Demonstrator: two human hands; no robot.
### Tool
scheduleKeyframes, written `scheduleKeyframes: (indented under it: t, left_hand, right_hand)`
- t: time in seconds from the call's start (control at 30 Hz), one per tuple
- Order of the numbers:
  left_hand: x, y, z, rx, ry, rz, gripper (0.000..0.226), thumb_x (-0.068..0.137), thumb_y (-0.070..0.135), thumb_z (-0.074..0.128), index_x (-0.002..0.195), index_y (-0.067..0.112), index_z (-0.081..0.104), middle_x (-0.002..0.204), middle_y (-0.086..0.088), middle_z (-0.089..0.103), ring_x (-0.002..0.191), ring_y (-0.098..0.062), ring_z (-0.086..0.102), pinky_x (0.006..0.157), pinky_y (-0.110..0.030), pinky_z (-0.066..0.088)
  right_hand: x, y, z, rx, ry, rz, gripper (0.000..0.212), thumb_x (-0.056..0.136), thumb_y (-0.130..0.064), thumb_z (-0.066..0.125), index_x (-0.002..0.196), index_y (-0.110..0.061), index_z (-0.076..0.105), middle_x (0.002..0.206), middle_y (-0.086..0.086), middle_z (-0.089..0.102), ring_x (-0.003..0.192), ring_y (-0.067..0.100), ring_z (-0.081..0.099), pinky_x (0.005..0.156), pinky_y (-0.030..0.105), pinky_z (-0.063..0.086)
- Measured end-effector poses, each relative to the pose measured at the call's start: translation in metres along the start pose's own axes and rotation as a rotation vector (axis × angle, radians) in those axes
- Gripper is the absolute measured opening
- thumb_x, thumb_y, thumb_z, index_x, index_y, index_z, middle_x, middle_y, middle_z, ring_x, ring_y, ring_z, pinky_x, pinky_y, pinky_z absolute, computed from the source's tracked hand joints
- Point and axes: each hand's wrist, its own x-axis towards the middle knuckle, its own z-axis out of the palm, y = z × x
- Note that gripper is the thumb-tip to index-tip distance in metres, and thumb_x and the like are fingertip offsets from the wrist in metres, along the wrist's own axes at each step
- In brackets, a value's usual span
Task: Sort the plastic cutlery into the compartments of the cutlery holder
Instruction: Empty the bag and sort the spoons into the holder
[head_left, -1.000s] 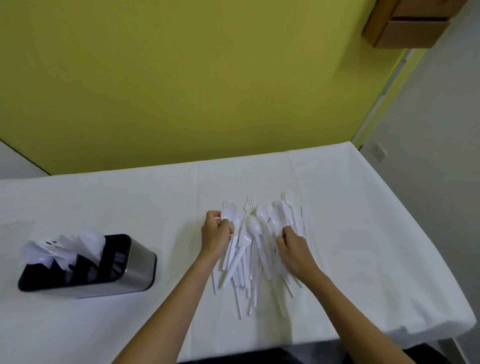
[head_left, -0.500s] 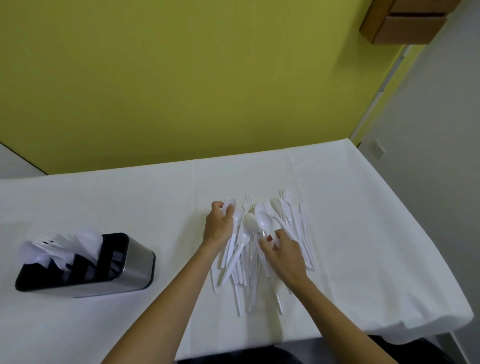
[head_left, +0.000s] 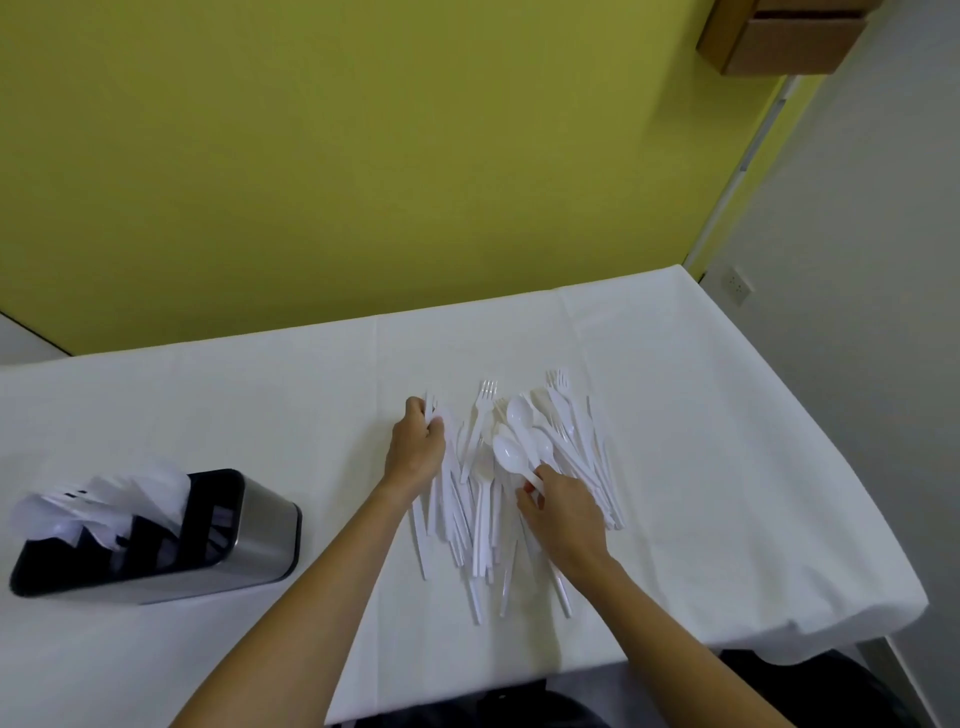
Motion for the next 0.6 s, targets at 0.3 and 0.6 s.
scheduleKeyframes:
  t: [0.3, 0.6]
  left_hand:
    - [-0.017, -0.009, -0.023, -0.219, 0.019, 0.038, 0.014, 0.093, 0.017, 0.052, 0.099, 0.004, 0.05, 0.087, -0.006, 0.05, 0.076, -0.018, 0.048, 0.062, -0.024, 0.039]
    - [-0.041, 0.012, -0.014, -0.571, -0.101, -0.095, 0.009, 0.095, 0.011, 0.043, 0.093, 0.016, 0.051, 0.073, -0.005, 0.046, 0.057, -0.015, 0.041, 0.05, -0.023, 0.035]
  right_hand:
    - [0.0, 0.0, 0.002, -0.115, 0.003, -0.063, 0.014, 0.095, -0.026, 0.047, 0.091, -0.014, 0.052, 0.079, -0.004, 0.056, 0.066, 0.013, 0.053, 0.054, 0.021, 0.038]
    - [-0.003, -0.013, -0.008, 0.39, -0.083, 0.016, 0.03, 0.096, -0.023, 0.046, 0.068, -0.012, 0.041, 0.062, 0.0, 0.041, 0.056, 0.013, 0.037, 0.053, 0.022, 0.031]
